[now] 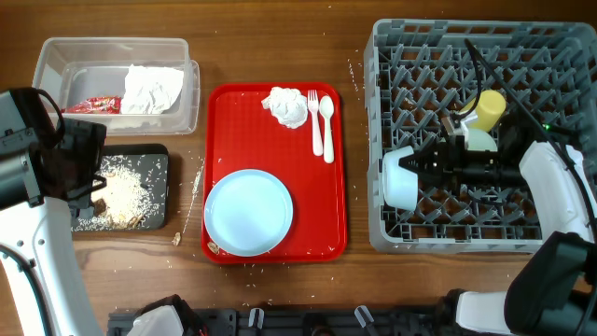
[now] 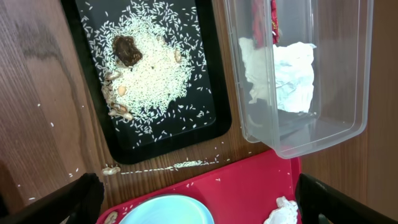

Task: Sort waste into correct bins and load items into the dishwasher rack
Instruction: 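Carry the light-blue bowl over the rack with the right gripper, then set the light-blue bowl upside down in the rack and release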

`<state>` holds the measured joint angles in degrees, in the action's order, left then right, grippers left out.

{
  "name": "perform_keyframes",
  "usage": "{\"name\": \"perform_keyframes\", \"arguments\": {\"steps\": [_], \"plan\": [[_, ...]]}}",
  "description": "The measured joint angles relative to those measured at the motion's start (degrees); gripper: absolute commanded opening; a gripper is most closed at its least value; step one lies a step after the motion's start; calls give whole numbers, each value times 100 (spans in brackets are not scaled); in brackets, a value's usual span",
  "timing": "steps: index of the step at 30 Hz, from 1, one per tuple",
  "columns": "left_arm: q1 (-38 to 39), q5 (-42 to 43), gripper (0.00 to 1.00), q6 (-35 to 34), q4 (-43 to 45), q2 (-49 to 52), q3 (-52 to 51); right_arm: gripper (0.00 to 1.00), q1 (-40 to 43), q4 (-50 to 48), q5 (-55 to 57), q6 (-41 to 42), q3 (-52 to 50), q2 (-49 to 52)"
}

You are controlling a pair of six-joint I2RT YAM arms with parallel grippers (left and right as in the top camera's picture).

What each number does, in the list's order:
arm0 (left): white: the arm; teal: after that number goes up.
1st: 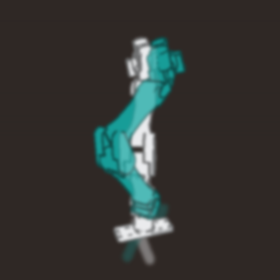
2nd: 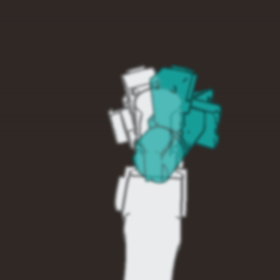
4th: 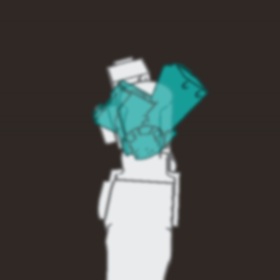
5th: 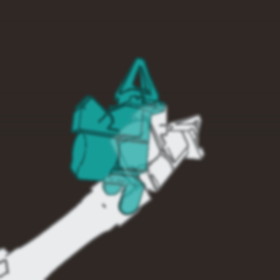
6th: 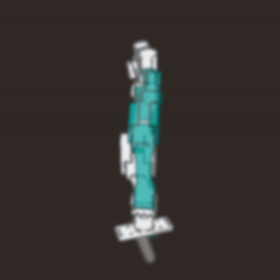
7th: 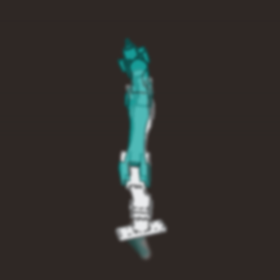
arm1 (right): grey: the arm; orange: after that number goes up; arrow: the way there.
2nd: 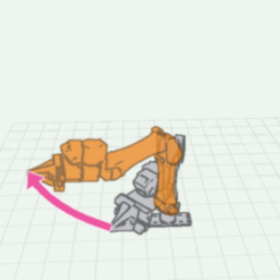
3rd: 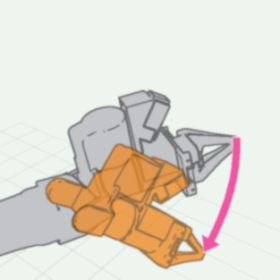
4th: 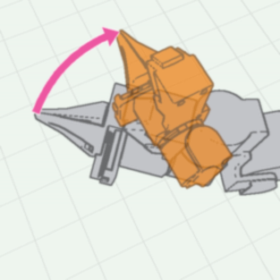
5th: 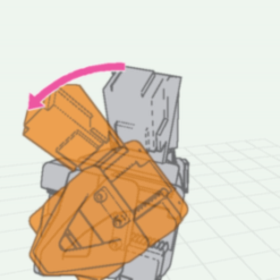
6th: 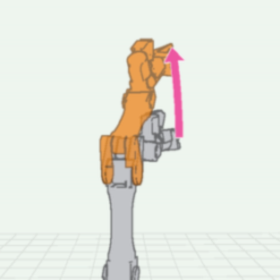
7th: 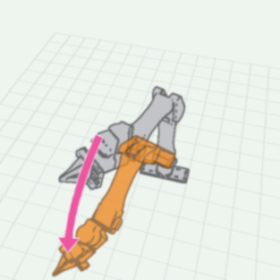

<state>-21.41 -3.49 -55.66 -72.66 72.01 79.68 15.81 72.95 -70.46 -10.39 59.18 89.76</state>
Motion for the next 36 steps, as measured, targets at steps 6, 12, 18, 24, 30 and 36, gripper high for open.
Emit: {"name": "perform_keyframes", "arguments": {"steps": [6,12,18,24,30,36], "plan": [[0,0,100,0,0,0,0,17,37,9,153,-83,0,0],[0,0,100,0,0,0,0,26,452,-166,1537,400,173,-52],[0,0,100,0,0,0,0,26,632,-13,4009,1827,1075,-796],[0,0,100,0,0,0,0,4,28,466,4518,1987,1475,-1449],[0,-2,100,0,0,0,0,4,-1705,15,4756,2197,1099,-1447],[0,0,100,0,0,0,0,4,-2365,-337,5473,2924,686,-872]]}}
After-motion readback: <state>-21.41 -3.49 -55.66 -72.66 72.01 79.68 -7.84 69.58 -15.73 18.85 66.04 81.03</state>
